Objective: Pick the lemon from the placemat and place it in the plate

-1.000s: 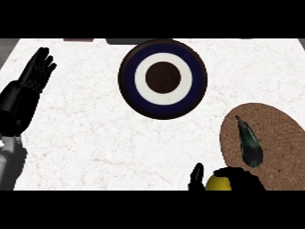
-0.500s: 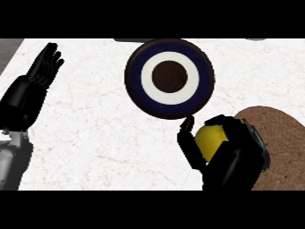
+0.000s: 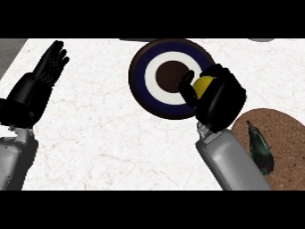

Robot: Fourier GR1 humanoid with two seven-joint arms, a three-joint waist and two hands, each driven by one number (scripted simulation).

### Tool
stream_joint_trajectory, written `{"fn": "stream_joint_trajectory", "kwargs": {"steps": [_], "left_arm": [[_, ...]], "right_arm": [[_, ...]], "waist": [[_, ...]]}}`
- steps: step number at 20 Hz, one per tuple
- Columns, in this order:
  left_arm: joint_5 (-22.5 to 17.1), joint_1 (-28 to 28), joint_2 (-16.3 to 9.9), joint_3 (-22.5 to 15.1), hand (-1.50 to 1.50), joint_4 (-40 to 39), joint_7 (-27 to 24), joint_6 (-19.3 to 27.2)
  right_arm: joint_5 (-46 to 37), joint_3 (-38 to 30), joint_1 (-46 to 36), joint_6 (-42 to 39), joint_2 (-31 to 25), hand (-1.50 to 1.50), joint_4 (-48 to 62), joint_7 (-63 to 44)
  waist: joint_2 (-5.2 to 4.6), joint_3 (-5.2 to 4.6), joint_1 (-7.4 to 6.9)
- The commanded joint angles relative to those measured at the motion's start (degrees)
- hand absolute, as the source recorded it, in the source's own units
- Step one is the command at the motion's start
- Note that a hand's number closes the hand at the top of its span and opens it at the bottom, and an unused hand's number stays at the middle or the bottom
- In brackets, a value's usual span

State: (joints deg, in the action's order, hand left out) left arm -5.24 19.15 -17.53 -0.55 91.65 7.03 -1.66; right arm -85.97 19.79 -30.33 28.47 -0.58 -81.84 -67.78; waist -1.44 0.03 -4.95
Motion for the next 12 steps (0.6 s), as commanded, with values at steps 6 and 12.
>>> {"fn": "stream_joint_trajectory", "kwargs": {"steps": [6,12], "left_arm": [[0.2,2.0,0.6,0.0,0.0,-0.6,0.7,0.4],[1.8,0.0,1.3,-0.7,0.0,-1.8,-2.4,0.6]], "right_arm": [[13.0,-11.0,-13.7,13.7,0.6,-1.5,19.8,-4.1],[15.6,-12.5,-19.5,28.0,0.6,-1.5,27.2,4.1]], "waist": [[-0.36,0.12,-1.11],[-0.09,0.05,-0.59]]}}
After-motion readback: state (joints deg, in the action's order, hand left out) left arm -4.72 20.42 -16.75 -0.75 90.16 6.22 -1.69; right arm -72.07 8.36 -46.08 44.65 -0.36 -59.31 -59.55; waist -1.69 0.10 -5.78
